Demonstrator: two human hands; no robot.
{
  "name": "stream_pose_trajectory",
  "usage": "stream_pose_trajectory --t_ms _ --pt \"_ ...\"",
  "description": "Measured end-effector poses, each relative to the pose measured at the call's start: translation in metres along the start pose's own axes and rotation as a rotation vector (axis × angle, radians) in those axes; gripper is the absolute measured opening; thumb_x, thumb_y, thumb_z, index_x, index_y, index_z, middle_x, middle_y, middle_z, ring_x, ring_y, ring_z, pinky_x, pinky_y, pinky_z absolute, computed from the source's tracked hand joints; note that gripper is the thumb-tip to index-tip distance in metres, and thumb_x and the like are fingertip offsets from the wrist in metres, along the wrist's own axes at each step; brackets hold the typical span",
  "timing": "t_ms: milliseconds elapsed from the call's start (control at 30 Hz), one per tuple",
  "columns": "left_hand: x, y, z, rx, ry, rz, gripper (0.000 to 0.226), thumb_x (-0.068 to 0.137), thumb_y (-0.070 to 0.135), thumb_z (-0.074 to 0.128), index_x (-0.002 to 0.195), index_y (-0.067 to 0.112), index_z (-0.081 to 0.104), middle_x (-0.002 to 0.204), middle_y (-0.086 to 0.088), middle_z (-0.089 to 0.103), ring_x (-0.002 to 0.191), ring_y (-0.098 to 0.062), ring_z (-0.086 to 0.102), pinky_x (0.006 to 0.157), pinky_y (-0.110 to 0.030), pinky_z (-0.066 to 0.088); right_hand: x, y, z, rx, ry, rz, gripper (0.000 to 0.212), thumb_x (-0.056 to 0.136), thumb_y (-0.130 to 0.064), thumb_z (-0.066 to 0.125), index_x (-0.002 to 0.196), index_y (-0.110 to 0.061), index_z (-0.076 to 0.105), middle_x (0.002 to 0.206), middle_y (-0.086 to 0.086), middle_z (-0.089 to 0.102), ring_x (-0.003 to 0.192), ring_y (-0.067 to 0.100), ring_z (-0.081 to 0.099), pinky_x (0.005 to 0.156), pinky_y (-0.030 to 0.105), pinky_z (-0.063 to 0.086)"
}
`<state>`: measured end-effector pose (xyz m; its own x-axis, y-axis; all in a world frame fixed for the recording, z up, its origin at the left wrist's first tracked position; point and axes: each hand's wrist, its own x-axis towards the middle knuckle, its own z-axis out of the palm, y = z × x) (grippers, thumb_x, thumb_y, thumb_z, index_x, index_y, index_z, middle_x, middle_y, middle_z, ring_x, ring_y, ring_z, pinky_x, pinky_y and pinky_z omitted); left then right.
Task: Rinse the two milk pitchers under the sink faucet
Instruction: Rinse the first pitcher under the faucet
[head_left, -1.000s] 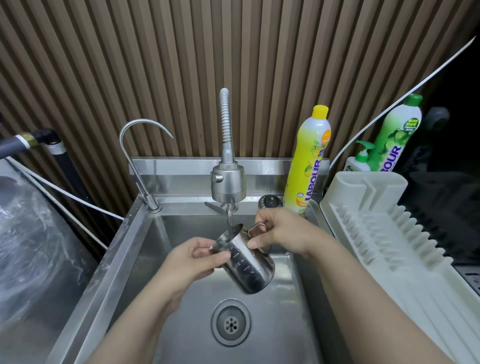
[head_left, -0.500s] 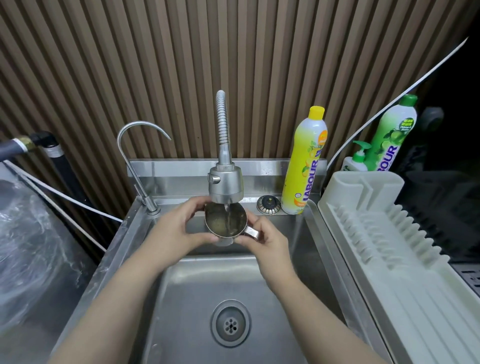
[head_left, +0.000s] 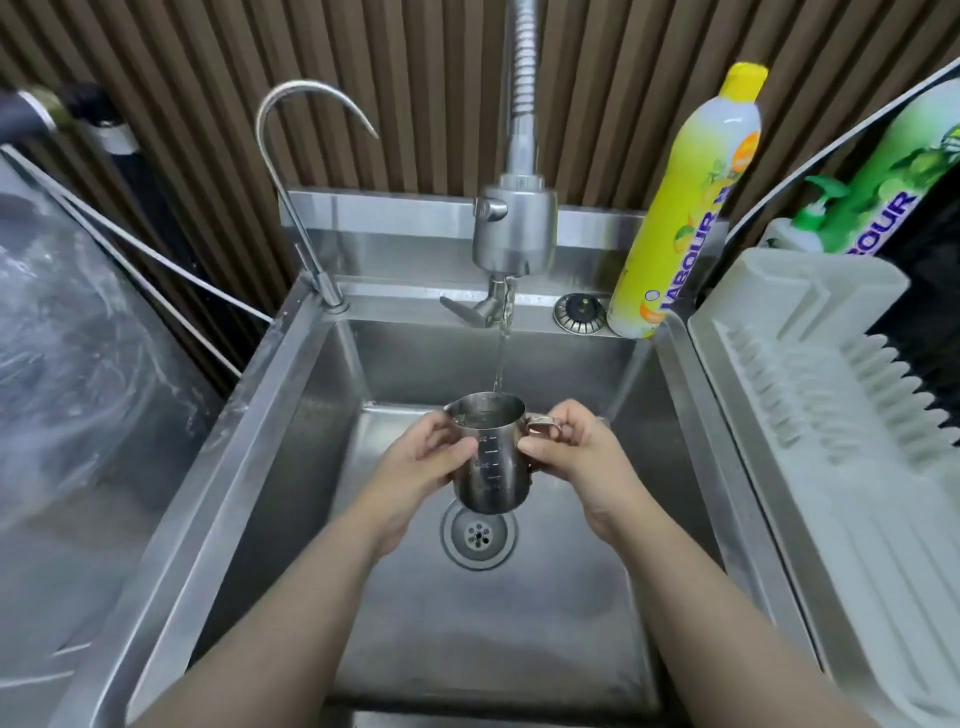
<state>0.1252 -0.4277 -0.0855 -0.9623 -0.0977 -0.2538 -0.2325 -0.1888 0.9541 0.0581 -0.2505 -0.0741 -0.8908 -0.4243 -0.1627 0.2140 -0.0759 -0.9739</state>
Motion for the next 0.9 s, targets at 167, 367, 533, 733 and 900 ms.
stream_pose_trajectory --t_ms 167,367,533,733,900 --pt "0.003 -0.057 0.008 0.029 0.082 -0.348 0.029 0.088 0.035 0.058 0.105 0.012 0.063 0.092 -0.001 0.07 0.072 -0.007 0.067 0.066 -0.025 0.054 -0.007 0.067 -0.01 -0.051 0.102 0.401 0.035 0.082 -0.004 0.066 0.067 -0.019 0.038 0.069 0.002 0.06 0.062 0.016 0.06 0.062 0.027 0.054" --pt "0.001 -0.084 0.011 0.114 0.125 -0.735 0.05 0.081 0.057 0.057 0.103 0.013 0.066 0.09 -0.004 0.07 0.077 -0.018 0.065 0.062 -0.028 0.051 -0.015 0.092 -0.008 -0.127 0.034 0.732 0.016 0.088 -0.024 0.062 0.077 -0.013 0.057 0.07 0.003 0.06 0.059 0.014 0.058 0.058 0.027 0.056" --pt "0.006 -0.079 0.013 0.041 0.149 -0.823 0.051 0.08 0.061 0.056 0.104 0.017 0.064 0.084 -0.003 0.07 0.073 -0.015 0.065 0.055 -0.026 0.051 -0.013 0.091 -0.004 -0.146 0.12 0.815 0.031 0.085 -0.038 0.063 0.075 -0.009 0.057 0.064 0.009 0.058 0.054 0.017 0.057 0.048 0.024 0.054" --pt "-0.005 -0.057 0.019 0.066 0.001 -0.734 0.048 0.081 0.054 0.058 0.116 0.02 0.06 0.106 -0.005 0.069 0.085 -0.016 0.065 0.061 -0.027 0.051 -0.028 0.064 -0.008 -0.118 0.234 0.662 0.03 0.085 -0.031 0.066 0.094 -0.006 0.053 0.079 0.012 0.062 0.059 0.018 0.061 0.043 0.024 0.053" --pt "-0.014 -0.025 0.057 0.046 -0.171 -0.518 0.04 0.078 0.038 0.066 0.117 0.034 0.056 0.106 -0.002 0.071 0.089 -0.015 0.069 0.061 -0.029 0.053 -0.059 0.022 -0.029 -0.111 0.377 0.27 0.026 0.082 -0.022 0.068 0.095 -0.025 0.046 0.092 0.019 0.058 0.059 0.018 0.056 0.05 0.027 0.054"
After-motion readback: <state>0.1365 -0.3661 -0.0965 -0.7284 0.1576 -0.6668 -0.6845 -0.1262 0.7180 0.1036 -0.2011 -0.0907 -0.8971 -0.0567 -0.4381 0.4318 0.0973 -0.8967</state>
